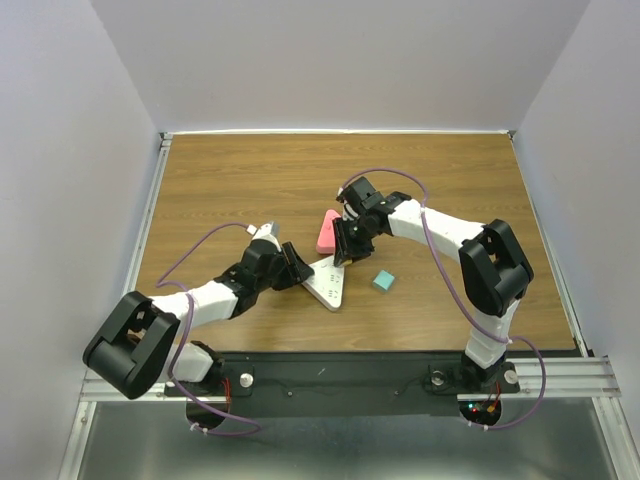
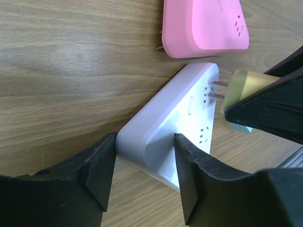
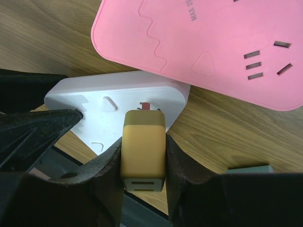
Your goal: Insert the plug
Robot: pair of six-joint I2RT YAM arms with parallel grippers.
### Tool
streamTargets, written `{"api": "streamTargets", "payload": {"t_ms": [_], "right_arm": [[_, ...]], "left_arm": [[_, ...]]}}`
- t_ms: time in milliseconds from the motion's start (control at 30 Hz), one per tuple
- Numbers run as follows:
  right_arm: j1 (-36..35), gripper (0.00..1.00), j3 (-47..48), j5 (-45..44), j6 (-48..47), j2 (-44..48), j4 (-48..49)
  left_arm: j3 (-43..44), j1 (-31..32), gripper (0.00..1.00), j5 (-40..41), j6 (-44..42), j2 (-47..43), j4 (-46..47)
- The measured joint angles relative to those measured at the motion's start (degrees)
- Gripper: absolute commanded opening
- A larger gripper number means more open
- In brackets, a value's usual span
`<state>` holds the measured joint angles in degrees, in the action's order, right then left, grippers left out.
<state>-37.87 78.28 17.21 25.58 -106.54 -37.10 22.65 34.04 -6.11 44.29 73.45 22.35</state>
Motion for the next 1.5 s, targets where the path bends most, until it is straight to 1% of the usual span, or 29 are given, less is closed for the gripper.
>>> {"api": "streamTargets", "payload": {"t_ms": [67, 200, 433, 600, 667, 700, 900, 1500], "right_arm": [[0.0, 0.00, 0.0, 0.1, 0.2, 0.0, 0.0], [0.3, 0.01, 0.0, -0.2, 0.8, 0.5, 0.0], [0.3, 0.00, -0.6, -0.1, 2.4, 1.1, 0.2], [0.3, 0.00, -1.6, -0.4, 3.2, 1.9, 0.2], [0.3, 0.00, -1.8, -0.8, 3.5, 2.0, 0.2], [0.3, 0.00, -1.9, -0.9, 3.7, 2.1, 0.2], [0.3, 0.00, -1.9, -2.2, 4.1, 2.3, 0.2], [0.3, 0.00, -3.1, -5.0, 4.3, 3.0, 0.3]], "left_arm": [[0.0, -0.1, 0.46, -0.3, 0.2, 0.0, 0.6], [0.6, -0.4, 0.36, -1.2, 0.3, 0.0, 1.8], [1.1, -0.4, 0.28, -1.8, 0.3, 1.2, 2.3], [1.8, -0.4, 0.19, -2.5, 0.3, 2.6, 2.9], [1.9, -0.4, 0.18, -2.7, 0.3, 3.0, 3.2], [2.0, -0.4, 0.16, -2.7, 0.4, 3.1, 3.3], [2.3, -0.4, 0.14, -3.0, 0.3, 3.4, 3.4], [2.3, -0.4, 0.13, -3.0, 0.6, 3.4, 3.3]]}}
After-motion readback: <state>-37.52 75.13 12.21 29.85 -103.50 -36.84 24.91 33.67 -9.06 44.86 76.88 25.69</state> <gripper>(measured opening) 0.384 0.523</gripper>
